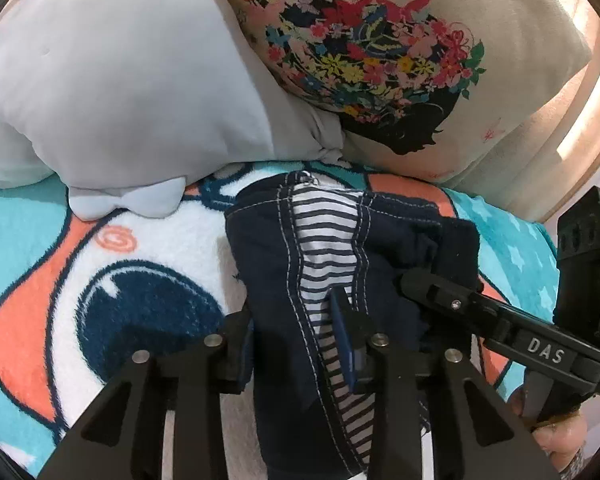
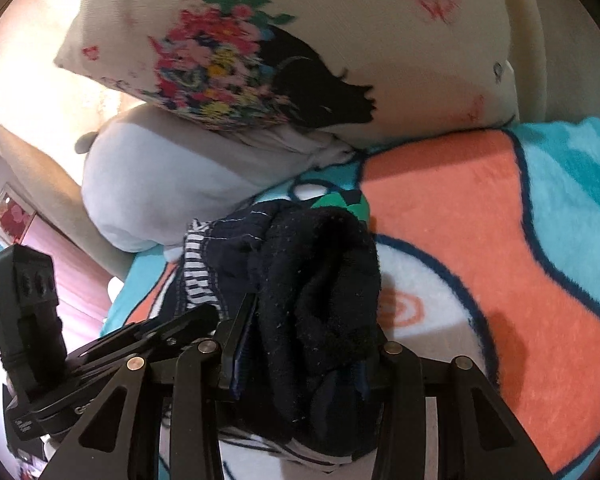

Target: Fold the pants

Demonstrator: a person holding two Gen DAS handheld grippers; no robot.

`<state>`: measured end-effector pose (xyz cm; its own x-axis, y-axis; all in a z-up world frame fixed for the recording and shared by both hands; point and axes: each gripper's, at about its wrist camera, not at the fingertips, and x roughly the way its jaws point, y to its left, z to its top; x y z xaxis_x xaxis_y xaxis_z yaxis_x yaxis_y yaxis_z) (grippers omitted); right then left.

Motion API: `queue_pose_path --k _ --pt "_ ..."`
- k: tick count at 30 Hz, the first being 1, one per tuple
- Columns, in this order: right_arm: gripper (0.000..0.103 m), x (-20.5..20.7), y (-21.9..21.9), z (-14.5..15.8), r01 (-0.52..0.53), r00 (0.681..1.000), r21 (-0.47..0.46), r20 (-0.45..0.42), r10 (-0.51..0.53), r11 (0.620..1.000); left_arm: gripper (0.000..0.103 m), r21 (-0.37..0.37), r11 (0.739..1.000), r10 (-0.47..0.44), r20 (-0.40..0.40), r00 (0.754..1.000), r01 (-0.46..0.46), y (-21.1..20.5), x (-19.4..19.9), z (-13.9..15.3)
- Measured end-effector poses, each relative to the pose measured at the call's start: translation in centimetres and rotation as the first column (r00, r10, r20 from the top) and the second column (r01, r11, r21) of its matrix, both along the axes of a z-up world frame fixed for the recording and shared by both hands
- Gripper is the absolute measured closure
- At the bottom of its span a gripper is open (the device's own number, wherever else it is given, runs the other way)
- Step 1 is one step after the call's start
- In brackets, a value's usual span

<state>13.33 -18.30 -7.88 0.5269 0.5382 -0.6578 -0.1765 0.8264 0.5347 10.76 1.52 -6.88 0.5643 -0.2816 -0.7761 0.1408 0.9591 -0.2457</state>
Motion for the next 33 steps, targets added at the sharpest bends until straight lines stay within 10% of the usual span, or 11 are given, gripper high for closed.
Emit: queue_pose_path --k 13,33 --pt "0.053 -0.6 -0.3 0.3 0.023 1.000 -0.020 0.014 -0.022 1.000 0.068 0.135 0.990 0.039 0.081 0.996 -0.049 -0.2 -2.0 1.5" --pt "0.060 -1.1 0.8 1.2 -0.021 0.997 -0.069 0.072 0.026 0.997 0.078 0.136 0.990 0.036 0.088 0.995 -0.048 -1.0 -1.2 1.4"
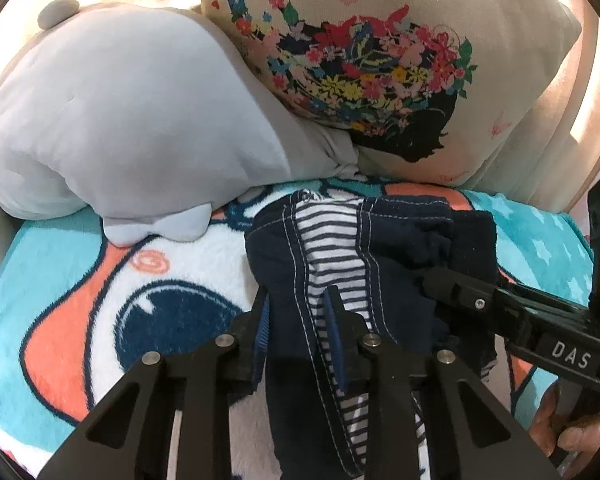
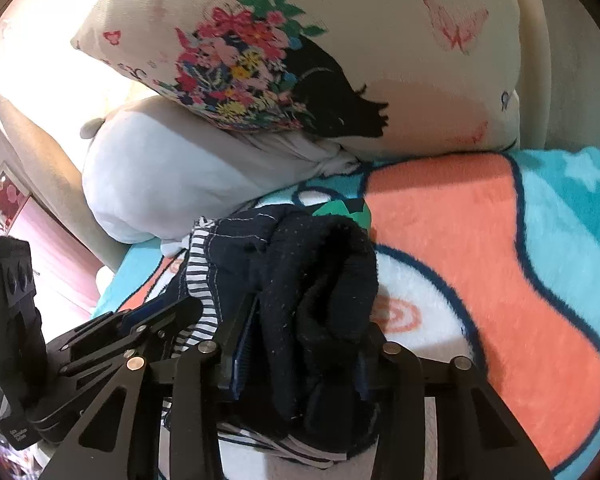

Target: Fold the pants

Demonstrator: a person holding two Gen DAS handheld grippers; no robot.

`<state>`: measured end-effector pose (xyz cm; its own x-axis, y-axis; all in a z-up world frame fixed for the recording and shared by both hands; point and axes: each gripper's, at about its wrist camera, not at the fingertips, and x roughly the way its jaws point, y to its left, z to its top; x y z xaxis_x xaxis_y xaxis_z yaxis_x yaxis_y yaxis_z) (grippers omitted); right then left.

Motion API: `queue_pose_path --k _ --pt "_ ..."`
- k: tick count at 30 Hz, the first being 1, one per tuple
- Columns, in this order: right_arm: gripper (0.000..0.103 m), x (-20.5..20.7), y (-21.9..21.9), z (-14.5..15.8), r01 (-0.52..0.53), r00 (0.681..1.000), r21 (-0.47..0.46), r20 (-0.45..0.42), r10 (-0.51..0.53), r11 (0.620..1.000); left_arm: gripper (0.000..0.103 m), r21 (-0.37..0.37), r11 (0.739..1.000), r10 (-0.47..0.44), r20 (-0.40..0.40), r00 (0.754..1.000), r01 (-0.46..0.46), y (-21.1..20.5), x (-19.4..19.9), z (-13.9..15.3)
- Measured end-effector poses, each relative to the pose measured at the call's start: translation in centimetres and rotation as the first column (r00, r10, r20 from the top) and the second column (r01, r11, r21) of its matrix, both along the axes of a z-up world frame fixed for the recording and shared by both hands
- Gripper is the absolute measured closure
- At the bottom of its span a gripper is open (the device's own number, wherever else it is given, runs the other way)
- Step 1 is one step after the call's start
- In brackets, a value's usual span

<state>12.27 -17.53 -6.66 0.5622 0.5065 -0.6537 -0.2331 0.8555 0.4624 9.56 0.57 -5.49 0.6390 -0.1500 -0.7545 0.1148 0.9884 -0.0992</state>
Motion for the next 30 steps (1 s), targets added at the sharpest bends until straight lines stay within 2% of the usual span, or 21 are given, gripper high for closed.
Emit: queue_pose_path --k 5,10,12,15,18,21,23,25,27,30 --pt "0.058 0.1 -0.4 -0.4 0.012 1.000 0.009 -0.011 -0.012 1.000 0.077 0.028 1.000 0.004 -0.008 1.000 -0.004 -0.2 0.5 -0.6" --pt "0.054 0.0 -1.3 -0.6 0.042 0.998 0.037 -0.041 -0.041 0.998 0.073 0.008 1.000 0.003 -0.002 1.000 -0.003 0.3 -0.7 0.0" --pt "0.054 -0.6 -2.0 0.7 0.061 0.998 0.050 -0.015 -0.061 0.997 0.068 -0.011 1.000 0.022 0.011 1.000 -0.022 1.0 -1.6 0.7" --pt "0.054 -1.9 -2.9 3.4 0.083 0.994 0.063 0.071 -0.087 0.995 0.068 -0.057 0.997 0.046 0.029 0.999 -0.044 2.0 -3.2 1.7" --pt "0.054 -2.2 -2.8 5.3 0.048 0.991 0.119 0.115 -0.062 0.992 0.068 -0.081 0.996 0.032 0.014 0.999 -0.031 1.7 -4.0 1.3" --pt "0.054 -0.9 -1.8 4.6 0.006 0.997 0.163 0.069 -0.017 0.987 0.068 -0.064 0.998 0.018 -0.035 0.999 -0.021 0.6 -3.6 -0.3" --pt "0.054 0.3 -1.4 3.3 0.010 0.999 0.151 0.032 -0.015 0.988 0.068 -0.066 0.998 0.012 -0.062 0.998 -0.017 0.1 -3.5 -1.3" --pt "0.054 1.9 -1.0 1.4 0.020 0.999 0.157 -0.032 -0.015 0.987 0.061 -0.063 0.998 0.011 -0.064 0.998 -0.015 -0.1 -3.4 -1.6" --pt "0.054 3.1 -1.2 -0.3 0.036 0.995 0.171 -0.093 -0.020 0.985 0.059 -0.062 0.998 0.014 -0.056 0.998 -0.018 -0.2 -3.5 -1.5" --pt "0.053 3.2 -2.0 -0.7 0.046 0.994 0.228 -0.106 -0.022 0.973 0.059 -0.074 0.997 0.018 -0.049 0.999 -0.021 -0.1 -3.7 -1.0"
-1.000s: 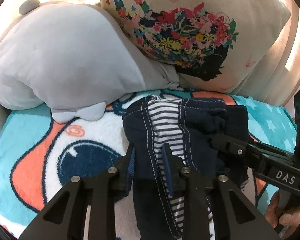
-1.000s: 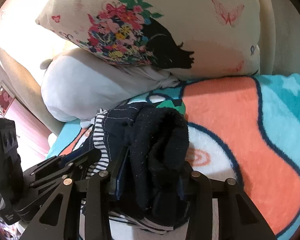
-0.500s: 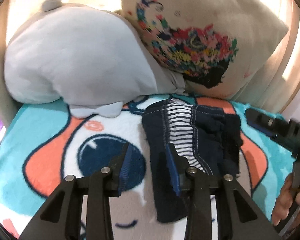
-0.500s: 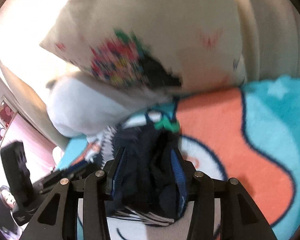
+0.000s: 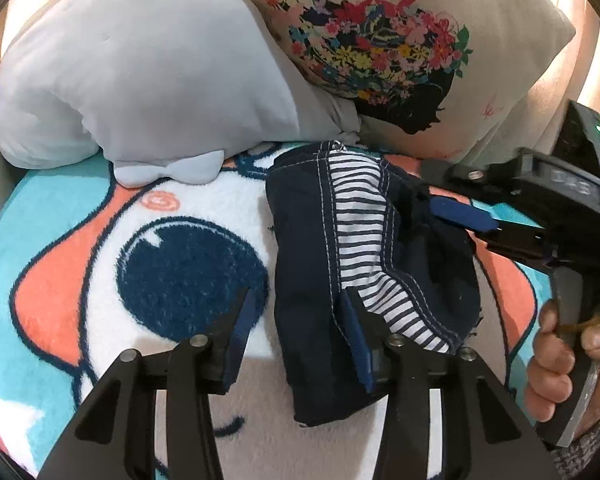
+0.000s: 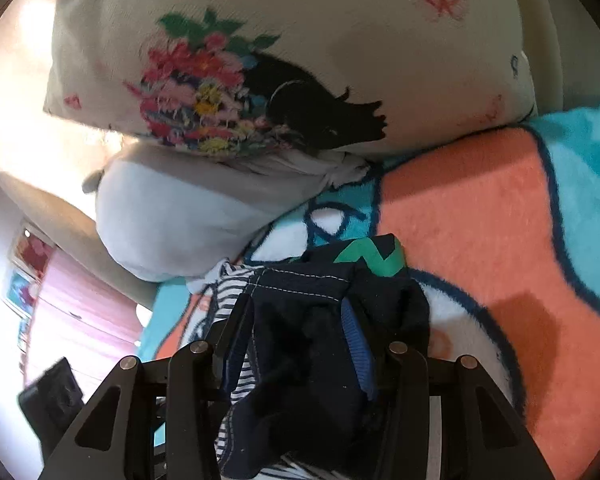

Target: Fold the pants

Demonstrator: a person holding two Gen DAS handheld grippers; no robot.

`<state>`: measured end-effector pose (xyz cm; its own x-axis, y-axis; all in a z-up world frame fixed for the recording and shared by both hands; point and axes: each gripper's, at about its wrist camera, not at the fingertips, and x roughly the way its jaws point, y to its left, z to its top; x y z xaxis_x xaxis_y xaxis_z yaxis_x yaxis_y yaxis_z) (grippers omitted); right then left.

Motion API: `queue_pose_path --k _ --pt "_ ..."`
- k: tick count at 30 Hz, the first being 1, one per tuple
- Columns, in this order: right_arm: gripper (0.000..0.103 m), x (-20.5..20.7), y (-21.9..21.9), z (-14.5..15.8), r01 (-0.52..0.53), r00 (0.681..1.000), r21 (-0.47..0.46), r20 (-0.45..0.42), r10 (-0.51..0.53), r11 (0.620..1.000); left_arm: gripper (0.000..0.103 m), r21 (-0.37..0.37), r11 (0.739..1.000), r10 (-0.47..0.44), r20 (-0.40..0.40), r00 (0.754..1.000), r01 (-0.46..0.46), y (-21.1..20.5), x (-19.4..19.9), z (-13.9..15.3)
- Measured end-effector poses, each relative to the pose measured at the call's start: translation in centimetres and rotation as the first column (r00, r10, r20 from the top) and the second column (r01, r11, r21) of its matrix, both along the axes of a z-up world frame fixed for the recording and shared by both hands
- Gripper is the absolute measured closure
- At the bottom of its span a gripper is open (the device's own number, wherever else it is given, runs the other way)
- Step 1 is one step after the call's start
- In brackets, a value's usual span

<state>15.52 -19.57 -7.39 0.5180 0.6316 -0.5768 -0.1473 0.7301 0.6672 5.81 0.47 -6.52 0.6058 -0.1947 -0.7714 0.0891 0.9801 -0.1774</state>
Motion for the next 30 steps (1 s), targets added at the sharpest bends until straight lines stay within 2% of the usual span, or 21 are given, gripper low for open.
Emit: queue_pose_path --k 2,4,9,15,22,30 --pt "0.045 -0.7 -0.5 0.6 0.003 1.000 0.032 0.026 -0.003 0.999 0.059 0.011 1.000 0.006 0.017 1.000 -0.006 -0.1 -0.5 0.4" --pt "0.041 -2.2 -1.0 1.6 0.019 0.998 0.015 0.065 -0.020 1.000 0.056 0.031 0.999 0.014 0.043 0.999 -0.015 -0.2 -1.3 0.8" --pt "0.040 -6.4 -1.4 3.0 0.088 0.988 -0.075 0.133 -0.078 0.993 0.045 0.102 0.993 0.046 0.116 0.992 -0.058 -0.3 -3.4 2.3" --pt "0.040 -10.0 -2.6 3.2 0.158 0.979 -0.176 0.157 -0.131 0.972 0.034 0.177 0.979 0.071 0.184 0.980 -0.104 -0.4 -5.6 3.6" --pt "0.040 -12.6 -2.5 3.0 0.162 0.979 -0.199 0.156 -0.132 0.967 0.030 0.177 0.978 0.073 0.218 0.973 -0.113 -0.3 -7.6 4.8" --pt "0.037 -14.7 -1.3 3.8 0.173 0.972 -0.282 0.201 -0.118 0.943 0.028 0.163 0.980 0.078 0.236 0.969 -0.118 0.0 -9.0 5.4"
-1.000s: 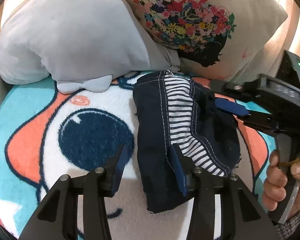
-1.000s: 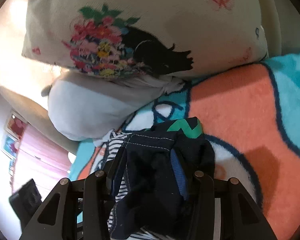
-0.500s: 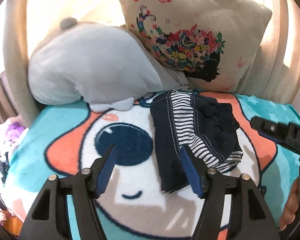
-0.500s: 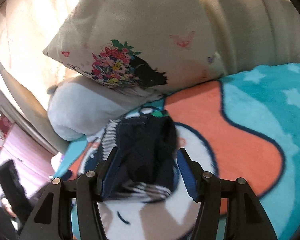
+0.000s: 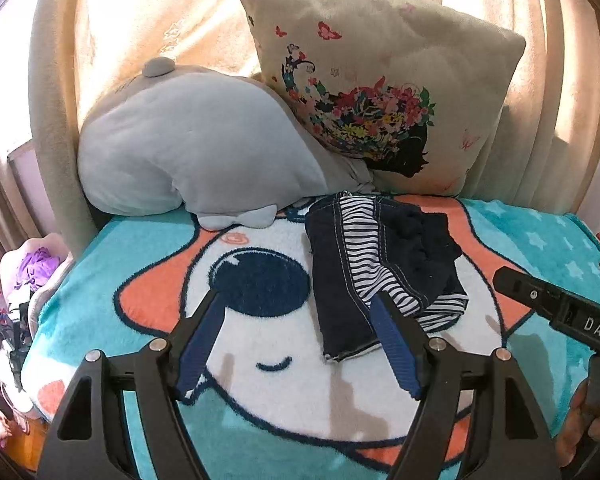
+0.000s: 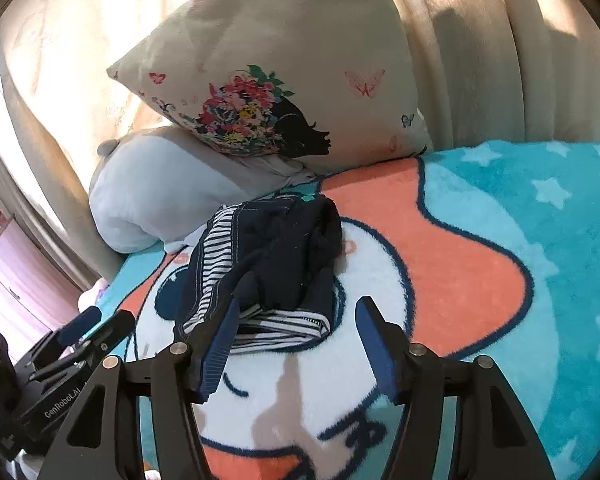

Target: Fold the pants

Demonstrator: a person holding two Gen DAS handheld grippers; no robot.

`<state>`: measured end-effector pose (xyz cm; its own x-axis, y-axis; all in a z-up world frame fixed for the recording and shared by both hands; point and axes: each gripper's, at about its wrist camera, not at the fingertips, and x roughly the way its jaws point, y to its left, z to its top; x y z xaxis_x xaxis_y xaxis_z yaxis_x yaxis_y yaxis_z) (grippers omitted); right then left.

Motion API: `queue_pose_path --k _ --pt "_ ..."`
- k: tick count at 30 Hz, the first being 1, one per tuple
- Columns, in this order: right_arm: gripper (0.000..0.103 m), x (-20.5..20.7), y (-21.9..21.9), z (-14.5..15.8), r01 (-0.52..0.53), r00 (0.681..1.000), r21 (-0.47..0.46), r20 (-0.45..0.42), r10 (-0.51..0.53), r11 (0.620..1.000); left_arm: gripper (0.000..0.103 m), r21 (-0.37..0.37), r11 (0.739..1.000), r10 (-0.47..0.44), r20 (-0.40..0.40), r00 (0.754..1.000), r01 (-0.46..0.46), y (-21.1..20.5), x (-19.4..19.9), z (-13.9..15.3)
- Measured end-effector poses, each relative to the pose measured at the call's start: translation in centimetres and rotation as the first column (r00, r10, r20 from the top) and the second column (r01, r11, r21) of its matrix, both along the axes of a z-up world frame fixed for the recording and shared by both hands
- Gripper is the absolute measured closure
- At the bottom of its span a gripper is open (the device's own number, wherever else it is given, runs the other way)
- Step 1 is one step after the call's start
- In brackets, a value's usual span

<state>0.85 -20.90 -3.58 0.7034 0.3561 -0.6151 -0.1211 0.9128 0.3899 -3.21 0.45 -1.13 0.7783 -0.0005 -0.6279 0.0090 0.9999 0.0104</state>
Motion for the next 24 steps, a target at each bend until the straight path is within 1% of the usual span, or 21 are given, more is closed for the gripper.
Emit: queue_pose_path --k 2,4,5,9,12,16,18,21,24 --pt "0.036 -0.3 0.1 0.2 0.004 1.000 -0.015 0.006 -0.004 1.000 0.026 -0.001 1.000 0.005 0.011 1.000 -0.005 0.1 -0.4 0.2" --pt "0.036 -0.6 0.3 0.3 0.011 1.000 -0.033 0.008 -0.011 0.999 0.021 -0.006 1.000 0.012 0.033 0.999 -0.011 0.3 -0.8 0.5" --pt "0.036 -0.8 0.5 0.3 0.014 1.000 -0.044 0.010 -0.014 0.999 0.020 -0.008 1.000 0.015 0.044 0.999 -0.015 0.3 -1.1 0.7" --pt "0.035 -1.4 1.2 0.4 0.020 1.000 -0.094 0.023 -0.018 0.995 0.011 -0.013 0.999 0.038 0.113 0.993 -0.037 0.7 -2.3 1.4" --pt "0.034 -1.9 1.8 0.6 0.020 0.999 -0.129 0.034 -0.016 0.991 0.005 -0.003 0.998 0.070 0.154 0.986 -0.070 1.0 -2.9 1.9" --pt "0.032 -2.3 2.4 0.7 0.012 0.999 -0.146 0.042 -0.006 0.989 0.004 0.021 0.988 0.147 0.181 0.973 -0.153 1.5 -3.7 2.1" --pt "0.032 -2.5 2.8 0.7 0.008 0.999 -0.160 0.048 0.000 0.987 0.003 0.041 0.983 0.165 0.198 0.966 -0.177 1.6 -4.0 2.1" --pt "0.031 -2.8 3.4 0.7 0.007 0.998 -0.184 0.055 0.003 0.983 0.001 0.047 0.986 0.145 0.197 0.970 -0.157 1.6 -4.0 1.9" --pt "0.028 -2.8 3.9 0.5 0.004 0.998 -0.212 0.055 0.008 0.977 0.000 0.008 0.993 0.117 0.143 0.983 -0.119 1.9 -3.4 1.4"
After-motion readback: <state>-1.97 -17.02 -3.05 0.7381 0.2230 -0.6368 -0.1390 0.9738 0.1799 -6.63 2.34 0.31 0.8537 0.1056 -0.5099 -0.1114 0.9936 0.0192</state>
